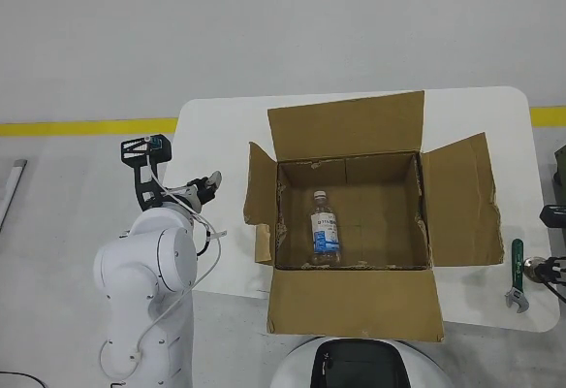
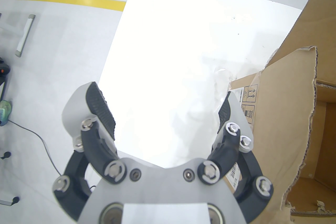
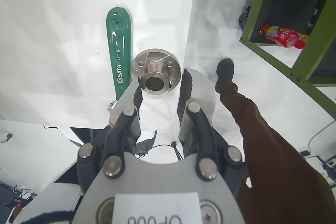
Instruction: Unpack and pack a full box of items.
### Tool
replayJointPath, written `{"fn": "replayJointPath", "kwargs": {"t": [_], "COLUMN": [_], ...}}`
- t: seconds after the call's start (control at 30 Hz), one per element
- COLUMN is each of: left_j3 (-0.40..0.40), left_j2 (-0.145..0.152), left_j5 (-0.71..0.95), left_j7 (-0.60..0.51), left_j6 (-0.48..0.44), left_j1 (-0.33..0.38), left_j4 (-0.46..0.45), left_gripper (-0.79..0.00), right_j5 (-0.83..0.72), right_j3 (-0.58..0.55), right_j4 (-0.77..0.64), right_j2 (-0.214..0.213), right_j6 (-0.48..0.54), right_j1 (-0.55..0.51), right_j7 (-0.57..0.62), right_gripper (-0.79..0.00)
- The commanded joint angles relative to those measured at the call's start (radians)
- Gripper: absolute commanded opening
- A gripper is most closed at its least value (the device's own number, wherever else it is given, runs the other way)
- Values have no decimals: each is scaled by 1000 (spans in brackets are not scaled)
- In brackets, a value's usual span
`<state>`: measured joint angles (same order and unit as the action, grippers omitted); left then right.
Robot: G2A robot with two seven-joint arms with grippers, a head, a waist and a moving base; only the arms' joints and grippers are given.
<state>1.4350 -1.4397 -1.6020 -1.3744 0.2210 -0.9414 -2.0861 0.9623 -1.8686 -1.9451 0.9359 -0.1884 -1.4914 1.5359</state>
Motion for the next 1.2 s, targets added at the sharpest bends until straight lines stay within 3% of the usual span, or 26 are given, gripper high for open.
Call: {"fn": "replayJointPath", "kwargs": {"t": [0.0, 0.47, 0.63, 0.77, 1.17], "left_j3": [0, 0, 0, 0, 0], "left_j2": [0, 0, 0, 0, 0], "left_j5": [0, 0, 0, 0, 0], "left_j7": [0, 0, 0, 0, 0], "left_j6": [0, 0, 0, 0, 0], "left_j1": [0, 0, 0, 0, 0], "left_j4": [0, 0, 0, 0, 0], "left_gripper": [0, 0, 0, 0, 0], "right_j5": [-1, -9, -9, -14, -32], "right_j3": [1, 13, 18, 21, 22], "right_j4": [1, 18, 26, 30, 9], "right_j2": [-1, -4, -4, -5, -7], "right_j6": [-2, -5, -5, -8, -17], "right_j1": [-1, 2, 3, 6, 18], "right_j7": [0, -12, -18, -20, -32], "right_gripper": [-456, -514, -613, -785, -785]}}
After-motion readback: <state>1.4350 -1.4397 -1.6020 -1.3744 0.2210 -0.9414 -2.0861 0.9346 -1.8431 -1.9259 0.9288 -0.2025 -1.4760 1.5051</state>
